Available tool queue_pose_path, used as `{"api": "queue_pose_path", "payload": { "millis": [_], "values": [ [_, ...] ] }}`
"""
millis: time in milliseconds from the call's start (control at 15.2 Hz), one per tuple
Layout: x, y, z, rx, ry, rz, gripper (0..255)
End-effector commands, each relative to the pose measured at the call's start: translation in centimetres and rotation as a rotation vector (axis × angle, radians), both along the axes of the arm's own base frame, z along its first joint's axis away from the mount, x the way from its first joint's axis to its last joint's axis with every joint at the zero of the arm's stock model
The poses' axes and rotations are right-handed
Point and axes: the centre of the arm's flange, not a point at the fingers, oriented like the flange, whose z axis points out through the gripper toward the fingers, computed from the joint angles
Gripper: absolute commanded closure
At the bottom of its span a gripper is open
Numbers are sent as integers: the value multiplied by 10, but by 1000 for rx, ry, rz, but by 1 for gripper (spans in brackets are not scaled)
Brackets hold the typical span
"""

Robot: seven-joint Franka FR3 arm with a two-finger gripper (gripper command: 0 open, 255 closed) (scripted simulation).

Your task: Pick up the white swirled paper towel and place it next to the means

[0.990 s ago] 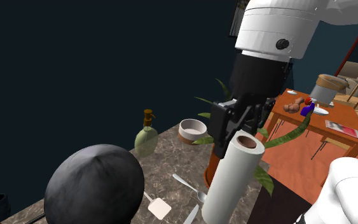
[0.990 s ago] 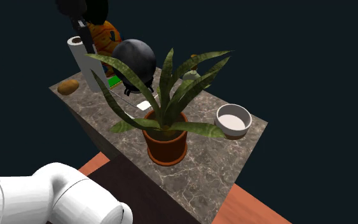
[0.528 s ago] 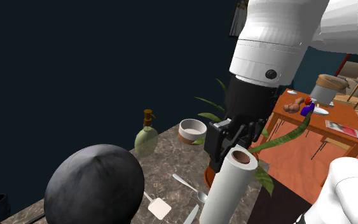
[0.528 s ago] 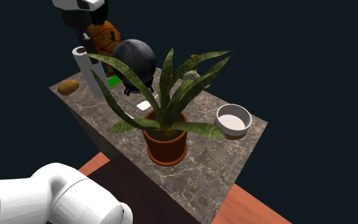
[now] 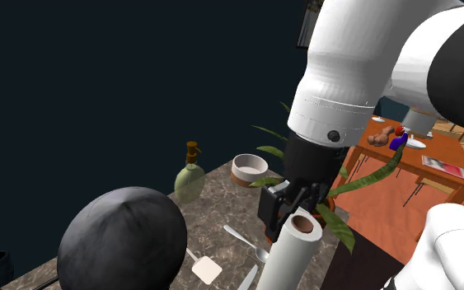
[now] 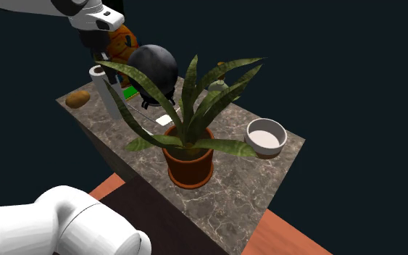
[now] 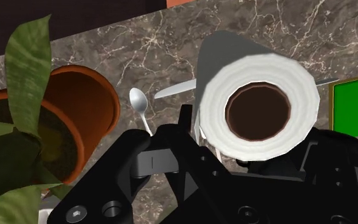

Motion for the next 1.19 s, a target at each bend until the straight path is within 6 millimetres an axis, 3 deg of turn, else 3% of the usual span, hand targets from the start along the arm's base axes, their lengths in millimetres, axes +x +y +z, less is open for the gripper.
{"api": "queue_pose_path", "payload": {
  "millis": [0,1122],
  "values": [
    [-1,1,-11,0,0,0,255],
    [-1,1,-100,0,0,0,255]
  ]
}}
